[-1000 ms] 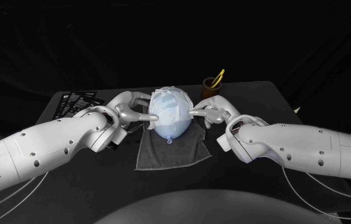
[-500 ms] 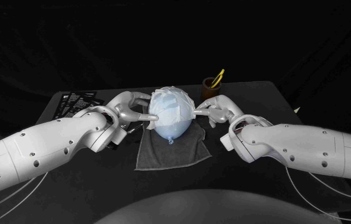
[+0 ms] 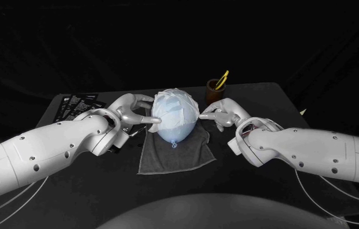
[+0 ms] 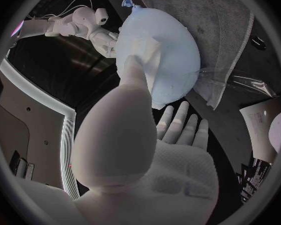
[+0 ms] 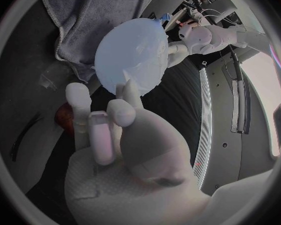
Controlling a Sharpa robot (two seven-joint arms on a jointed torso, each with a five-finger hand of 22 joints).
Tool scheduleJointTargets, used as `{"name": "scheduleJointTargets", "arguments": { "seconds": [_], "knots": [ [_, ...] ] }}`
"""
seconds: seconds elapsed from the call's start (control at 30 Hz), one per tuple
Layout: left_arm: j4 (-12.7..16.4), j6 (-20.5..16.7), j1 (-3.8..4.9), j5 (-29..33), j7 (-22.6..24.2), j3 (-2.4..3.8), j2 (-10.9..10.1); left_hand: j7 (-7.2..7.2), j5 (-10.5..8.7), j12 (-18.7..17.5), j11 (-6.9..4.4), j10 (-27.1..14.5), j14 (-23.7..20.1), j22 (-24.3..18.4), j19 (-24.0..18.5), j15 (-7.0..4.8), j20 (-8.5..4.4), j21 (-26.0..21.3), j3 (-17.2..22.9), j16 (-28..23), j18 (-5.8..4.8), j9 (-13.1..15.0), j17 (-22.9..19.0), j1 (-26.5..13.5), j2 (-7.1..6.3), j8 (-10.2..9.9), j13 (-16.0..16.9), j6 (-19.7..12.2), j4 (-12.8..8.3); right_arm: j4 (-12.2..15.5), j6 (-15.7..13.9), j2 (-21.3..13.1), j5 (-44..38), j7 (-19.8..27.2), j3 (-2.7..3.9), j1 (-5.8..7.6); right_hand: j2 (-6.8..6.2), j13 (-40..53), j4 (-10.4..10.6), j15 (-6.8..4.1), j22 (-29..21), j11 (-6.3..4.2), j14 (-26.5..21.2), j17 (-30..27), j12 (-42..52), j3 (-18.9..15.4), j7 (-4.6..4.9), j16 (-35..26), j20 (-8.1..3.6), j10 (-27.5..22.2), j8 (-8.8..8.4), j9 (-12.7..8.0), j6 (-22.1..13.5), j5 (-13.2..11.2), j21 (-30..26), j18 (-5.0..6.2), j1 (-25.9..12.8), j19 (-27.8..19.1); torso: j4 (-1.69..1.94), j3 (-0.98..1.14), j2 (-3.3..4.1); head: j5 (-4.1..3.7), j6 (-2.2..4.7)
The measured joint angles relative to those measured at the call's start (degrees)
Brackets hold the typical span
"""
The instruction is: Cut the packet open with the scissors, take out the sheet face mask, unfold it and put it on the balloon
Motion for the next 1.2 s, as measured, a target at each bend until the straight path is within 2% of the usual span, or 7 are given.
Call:
{"name": "scheduleJointTargets", "arguments": {
  "seconds": [0.1,0.23,0.4,0.47,0.57,0.77,1.2],
  "knots": [
    [-0.01,0.0,0.0,0.0,-0.01,0.01,0.0,0.0,0.0,0.0,0.0,0.0,0.0,0.0,0.0,0.0,0.0,0.0,0.0,0.0,0.0,0.0,0.0,0.0,0.0,0.0,0.0,0.0,0.0,-0.04,0.54,-0.12,-0.98,-0.74,0.0,-0.08,0.5,0.0,-3.36,-0.55,0.47,-0.11,-0.53,0.0,2.13,3.09,0.09,-0.02,-0.19,-0.1,0.0,-0.01,-0.09,-0.06,0.0,0.2,-3.35,0.19,0.0,-0.02,0.0,-0.05,0.0],
    [-0.03,0.0,0.0,0.02,-0.03,0.02,0.0,0.0,0.0,0.0,0.0,0.0,0.0,0.0,0.0,0.0,0.0,0.0,0.0,0.0,0.0,0.0,0.0,0.0,0.0,0.0,0.01,0.0,0.0,-0.11,1.24,-0.23,-2.12,-1.57,0.0,-0.24,0.52,0.0,-4.24,-0.65,0.61,-0.21,-0.62,-0.03,2.68,4.19,0.2,-0.04,-0.19,-0.19,0.0,-0.02,-0.2,0.16,0.01,0.22,-4.36,0.19,0.01,-0.03,0.0,-0.14,0.0],
    [-0.06,0.0,0.0,0.07,-0.05,0.02,0.03,0.0,0.0,0.0,0.0,0.0,0.0,0.0,0.0,0.0,0.0,0.0,0.0,-0.01,0.0,0.0,0.0,0.0,0.0,0.0,0.01,0.0,0.0,-0.64,1.75,-0.34,-2.24,-1.71,-0.01,-0.3,-0.97,0.0,-7.19,-0.75,-0.86,-0.26,-0.72,-0.05,4.6,8.03,0.2,-0.12,-0.19,-0.25,0.14,-0.02,-1.67,0.4,-1.15,0.21,-7.46,-0.09,0.02,-0.06,-0.02,-0.18,0.0],
    [-0.06,0.0,0.0,0.09,-0.06,0.01,0.03,0.0,0.0,0.0,0.0,0.0,0.0,0.0,0.0,0.0,0.0,0.0,0.0,-0.01,0.0,0.0,0.0,0.0,0.0,0.0,0.01,0.0,0.0,-0.91,1.87,-0.31,-1.62,-1.35,-0.01,-0.32,-3.14,0.0,-9.97,-0.47,-2.38,-0.23,-0.44,-0.05,6.51,9.29,2.04,-0.24,0.48,-0.22,-3.31,8.2,-6.96,0.7,-2.78,0.35,-13.04,-1.56,0.03,-0.07,-0.03,-0.16,0.0],
    [-0.06,0.0,0.0,0.12,-0.07,0.01,0.03,0.0,0.0,0.0,0.0,0.0,0.0,0.0,0.0,0.0,0.0,0.0,0.0,-0.03,0.0,0.0,0.0,0.0,0.0,0.0,0.01,0.0,0.0,-1.14,2.1,-0.17,0.05,-0.3,-0.01,-0.33,-5.51,0.0,-9.18,0.63,-3.19,-0.18,0.65,-0.04,8.13,5.24,4.47,-0.26,1.65,-0.17,-7.3,8.42,-10.61,0.36,-3.86,0.77,-16.59,-2.43,0.02,-0.06,-0.03,-0.1,0.0],
    [-0.03,0.0,0.0,0.19,-0.08,0.01,0.02,0.0,0.0,0.0,0.0,0.0,0.0,0.0,0.0,0.0,0.0,0.0,0.0,-0.03,0.0,-0.01,0.0,0.0,0.0,0.0,0.02,0.0,0.0,-0.98,2.45,0.06,3.87,2.79,-0.01,-0.35,-5.26,0.0,-9.15,1.07,-2.93,0.03,1.09,-0.03,8.66,0.68,5.71,-0.27,3.02,0.04,-10.2,7.87,-12.29,0.36,-3.96,1.09,-16.76,-1.59,0.03,-0.03,0.0,-0.08,0.0],
    [0.04,0.0,0.0,0.3,-0.11,0.01,-0.01,0.0,0.0,0.23,0.0,0.0,0.0,0.0,0.0,0.0,0.0,0.0,0.0,-0.03,0.0,0.07,0.0,-0.47,-0.01,0.38,-0.03,0.0,0.0,-0.93,2.87,0.92,8.32,6.58,-0.01,-0.36,-1.65,0.82,-10.64,1.14,-1.86,0.31,1.16,0.0,9.24,-2.56,5.57,-0.01,3.95,0.33,-11.06,7.84,-10.42,0.36,-3.48,1.08,-13.92,-1.08,0.06,-0.06,0.0,0.05,0.0]
  ]
}}
